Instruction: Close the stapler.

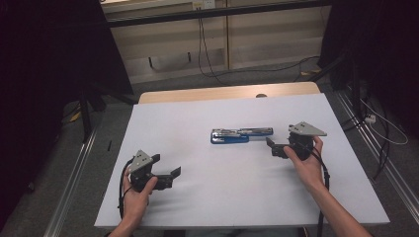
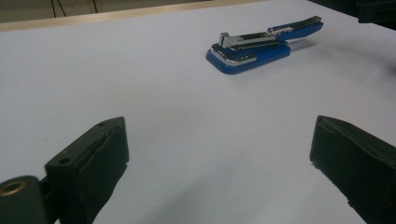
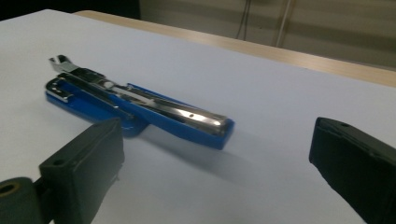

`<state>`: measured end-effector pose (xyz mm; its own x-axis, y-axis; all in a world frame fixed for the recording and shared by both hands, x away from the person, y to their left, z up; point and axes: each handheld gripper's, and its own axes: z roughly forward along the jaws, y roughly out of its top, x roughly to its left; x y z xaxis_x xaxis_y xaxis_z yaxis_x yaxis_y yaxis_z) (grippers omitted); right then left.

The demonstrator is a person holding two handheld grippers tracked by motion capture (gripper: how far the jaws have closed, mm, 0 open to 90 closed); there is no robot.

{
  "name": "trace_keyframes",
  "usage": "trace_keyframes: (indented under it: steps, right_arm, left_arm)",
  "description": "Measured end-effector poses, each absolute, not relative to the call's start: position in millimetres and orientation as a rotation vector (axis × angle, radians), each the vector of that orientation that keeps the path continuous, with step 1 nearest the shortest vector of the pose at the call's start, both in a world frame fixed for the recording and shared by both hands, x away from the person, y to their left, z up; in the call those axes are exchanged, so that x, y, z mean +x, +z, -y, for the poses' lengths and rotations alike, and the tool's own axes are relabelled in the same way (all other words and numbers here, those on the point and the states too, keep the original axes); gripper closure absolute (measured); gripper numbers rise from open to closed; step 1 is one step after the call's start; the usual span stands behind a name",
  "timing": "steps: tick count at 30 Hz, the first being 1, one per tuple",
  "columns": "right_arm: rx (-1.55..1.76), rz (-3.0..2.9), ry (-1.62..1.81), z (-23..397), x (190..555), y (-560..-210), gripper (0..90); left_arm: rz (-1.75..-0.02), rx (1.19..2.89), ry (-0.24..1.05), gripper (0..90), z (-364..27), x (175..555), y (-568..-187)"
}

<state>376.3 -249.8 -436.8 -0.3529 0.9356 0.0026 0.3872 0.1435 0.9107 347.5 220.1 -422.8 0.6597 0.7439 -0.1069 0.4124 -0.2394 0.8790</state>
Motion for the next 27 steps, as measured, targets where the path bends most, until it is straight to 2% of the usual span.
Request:
trace_keyframes:
  steps: [7,16,18,21,27]
  right_arm:
    - [1.299,-1.802,1.163,262.7,377.8,-436.9,2.0]
    - [1.33,-1.854,1.185,265.1,382.4,-444.6,11.3]
    - [1.329,-1.867,1.207,264.8,382.4,-445.1,18.3]
    - [1.324,-1.88,1.205,264.4,382.9,-446.1,22.3]
    - [1.3,-1.889,1.232,264.8,383.8,-447.9,36.5]
  left_arm:
    - [-0.921,1.872,0.407,5.3,-217.8,349.7,-423.9]
    - [-0.901,1.848,0.404,7.0,-211.2,359.9,-426.4]
    - [-0.903,1.849,0.427,7.0,-209.7,362.5,-427.2]
    - [-0.946,1.826,0.371,7.1,-208.6,367.2,-431.1]
    - [-0.929,1.845,0.401,7.4,-199.4,370.4,-432.7]
